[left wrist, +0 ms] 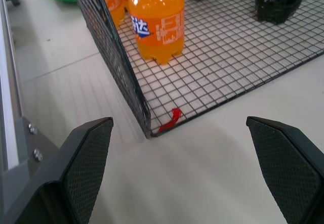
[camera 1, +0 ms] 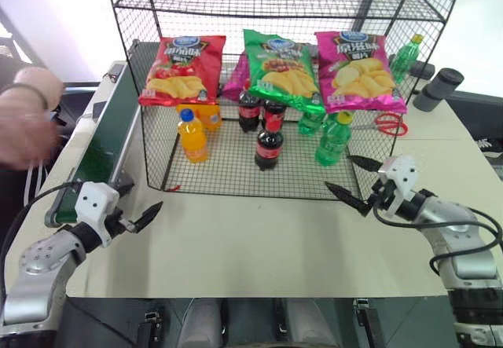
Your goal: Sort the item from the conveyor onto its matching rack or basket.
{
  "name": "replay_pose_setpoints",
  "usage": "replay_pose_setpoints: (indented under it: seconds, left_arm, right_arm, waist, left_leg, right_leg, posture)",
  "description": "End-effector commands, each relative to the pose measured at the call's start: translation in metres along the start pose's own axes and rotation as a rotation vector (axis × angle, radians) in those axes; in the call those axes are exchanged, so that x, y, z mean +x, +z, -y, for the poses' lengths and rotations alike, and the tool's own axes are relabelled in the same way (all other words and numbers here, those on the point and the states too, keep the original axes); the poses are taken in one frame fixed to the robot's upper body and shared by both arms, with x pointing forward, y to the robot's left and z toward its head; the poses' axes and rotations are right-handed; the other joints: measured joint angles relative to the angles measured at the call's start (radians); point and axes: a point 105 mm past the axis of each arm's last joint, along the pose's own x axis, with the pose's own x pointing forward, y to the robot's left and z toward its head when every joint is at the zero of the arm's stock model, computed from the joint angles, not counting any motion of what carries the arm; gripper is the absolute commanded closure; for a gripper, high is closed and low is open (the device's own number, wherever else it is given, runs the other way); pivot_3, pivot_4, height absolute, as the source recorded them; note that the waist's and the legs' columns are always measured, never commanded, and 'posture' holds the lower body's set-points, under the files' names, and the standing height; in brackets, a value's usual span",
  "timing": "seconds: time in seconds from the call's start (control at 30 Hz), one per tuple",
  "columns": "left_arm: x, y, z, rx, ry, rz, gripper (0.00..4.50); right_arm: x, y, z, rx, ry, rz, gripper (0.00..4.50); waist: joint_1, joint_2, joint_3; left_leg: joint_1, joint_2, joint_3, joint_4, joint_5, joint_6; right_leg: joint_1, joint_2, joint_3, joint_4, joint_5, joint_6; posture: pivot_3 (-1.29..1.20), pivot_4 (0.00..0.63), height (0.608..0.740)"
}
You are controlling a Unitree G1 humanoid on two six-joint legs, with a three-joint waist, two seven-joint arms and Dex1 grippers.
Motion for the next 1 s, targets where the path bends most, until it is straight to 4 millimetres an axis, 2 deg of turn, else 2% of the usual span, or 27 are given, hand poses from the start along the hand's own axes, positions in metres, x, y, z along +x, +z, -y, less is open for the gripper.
replay_pose_setpoints:
  seconds: [0.03, 0.4, 0.73, 1.0]
  left_arm:
    - [-0.006, 0.011, -0.003, 0.038, 0.019, 0.026, 0.0]
    - [-0.01, 0.013, -0.006, 0.046, 0.03, 0.019, 0.0]
    - [-0.013, 0.015, -0.011, 0.058, 0.041, 0.016, 0.0]
    - [-0.014, 0.014, -0.009, 0.051, 0.043, 0.01, 0.0]
  right_arm:
    - [0.002, 0.006, -0.003, -0.012, 0.011, 0.021, 0.05]
    - [0.003, 0.011, 0.003, -0.022, 0.012, 0.021, 0.05]
    - [0.002, 0.008, 0.009, -0.031, -0.001, 0.019, 0.05]
    - [0.006, 0.006, 0.006, -0.028, 0.005, 0.021, 0.05]
  waist:
    - [0.0, 0.0, 0.0]
    - [0.001, 0.0, 0.0]
    - [0.001, 0.0, 0.0]
    - [0.001, 0.0, 0.0]
  left_leg:
    - [0.0, 0.0, 0.0, 0.0, 0.0, 0.0]
    - [0.001, 0.0, 0.0, 0.0, 0.0, 0.0]
    - [0.001, 0.0, 0.0, 0.0, 0.0, 0.0]
    - [0.001, 0.0, 0.0, 0.0, 0.0, 0.0]
  right_leg:
    - [0.0, 0.0, 0.0, 0.0, 0.0, 0.0]
    - [0.0, 0.0, 0.0, 0.0, 0.0, 0.0]
    - [0.0, 0.0, 0.0, 0.0, 0.0, 0.0]
    - [0.0, 0.0, 0.0, 0.0, 0.0, 0.0]
  posture:
    - [0.0, 0.15, 0.74]
    - [0.0, 0.15, 0.74]
    - [0.0, 0.15, 0.74]
    - [0.0, 0.15, 0.74]
